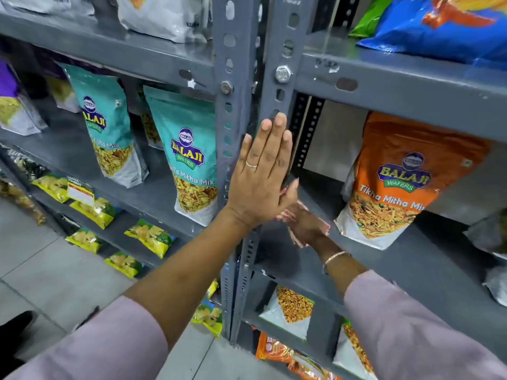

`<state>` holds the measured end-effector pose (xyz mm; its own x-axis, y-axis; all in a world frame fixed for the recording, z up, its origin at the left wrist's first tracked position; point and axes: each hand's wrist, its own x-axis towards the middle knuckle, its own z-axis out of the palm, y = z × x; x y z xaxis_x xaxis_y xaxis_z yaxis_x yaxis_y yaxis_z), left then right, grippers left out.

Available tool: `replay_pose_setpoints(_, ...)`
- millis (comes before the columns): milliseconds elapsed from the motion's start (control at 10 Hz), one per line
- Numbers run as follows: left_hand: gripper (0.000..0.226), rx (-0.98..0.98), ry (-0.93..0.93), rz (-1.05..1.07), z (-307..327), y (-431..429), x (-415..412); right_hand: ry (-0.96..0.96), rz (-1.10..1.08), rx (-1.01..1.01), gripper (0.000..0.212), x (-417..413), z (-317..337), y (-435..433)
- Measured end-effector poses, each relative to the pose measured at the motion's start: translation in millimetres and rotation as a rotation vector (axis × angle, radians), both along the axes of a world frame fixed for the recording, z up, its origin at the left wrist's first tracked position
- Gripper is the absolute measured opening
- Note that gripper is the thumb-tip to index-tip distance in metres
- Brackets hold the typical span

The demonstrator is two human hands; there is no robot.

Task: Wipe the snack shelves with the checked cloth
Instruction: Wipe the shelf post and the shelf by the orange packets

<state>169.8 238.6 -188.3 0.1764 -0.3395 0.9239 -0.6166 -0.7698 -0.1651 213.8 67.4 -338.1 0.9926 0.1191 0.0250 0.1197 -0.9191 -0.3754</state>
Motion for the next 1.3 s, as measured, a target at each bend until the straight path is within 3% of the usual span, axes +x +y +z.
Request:
replay_pose_setpoints(100, 0.094, -0.011, 0.051, 0.026, 1, -7, 7, 0.084, 0.152, 0.089, 0.052, -14, -8, -13)
replay_pose_setpoints(200, 0.091, -0.052, -0.015, -0.059, 17, -33, -39, 0.299, 0.057, 0.290, 0.048, -108, 43, -44)
replay_pose_setpoints(300, 0.089, -0.038, 0.002, -0.036, 13, -26, -32, 0.634, 0.280, 0.189, 0.048, -127, 62, -40)
replay_pose_setpoints(400, 0.091, -0.038, 0.022, -0.006, 8, -19, -26, 0.850, 0.383, 0.196, 0.040, -126, 100, -49)
replay_pose_setpoints(500, 0.092, -0.036, 0.026, 0.000, 7, -18, -26, 0.561, 0.126, 0.474, 0.038, -113, 121, -50)
replay_pose_setpoints(600, 0.094, -0.038, 0.041, 0.006, 7, -18, -26, 0.166, -0.226, 0.324, 0.042, -97, 80, -37)
replay_pose_setpoints(700, 0.097, -0.025, 0.041, 0.001, 8, -17, -26, 0.288, -0.290, -0.036, 0.058, -109, 20, 4)
replay_pose_setpoints(800, 0.097, -0.028, 0.041, 0.002, 9, -17, -27, 0.145, -0.036, -0.210, 0.054, -99, 6, 14)
replay_pose_setpoints(900, 0.095, -0.026, 0.037, 0.002, 8, -17, -27, 0.102, -0.019, -0.351, 0.061, -63, 5, -20)
replay_pose_setpoints(1000, 0.092, -0.021, 0.020, 0.009, 7, -17, -25, 0.196, -0.386, -0.297, 0.070, -39, 7, -32)
replay_pose_setpoints(1100, 0.093, -0.017, 0.026, -0.020, 6, -16, -25, 0.050, -0.165, -0.160, 0.074, -31, 30, -15)
replay_pose_setpoints(1200, 0.091, -0.020, 0.014, -0.040, 5, -16, -23, 0.109, -0.149, -0.259, 0.066, -8, 36, -24)
replay_pose_setpoints(1300, 0.080, -0.030, -0.018, -0.053, 1, -16, -20, 0.134, -0.307, -0.302, 0.066, 17, 36, -38)
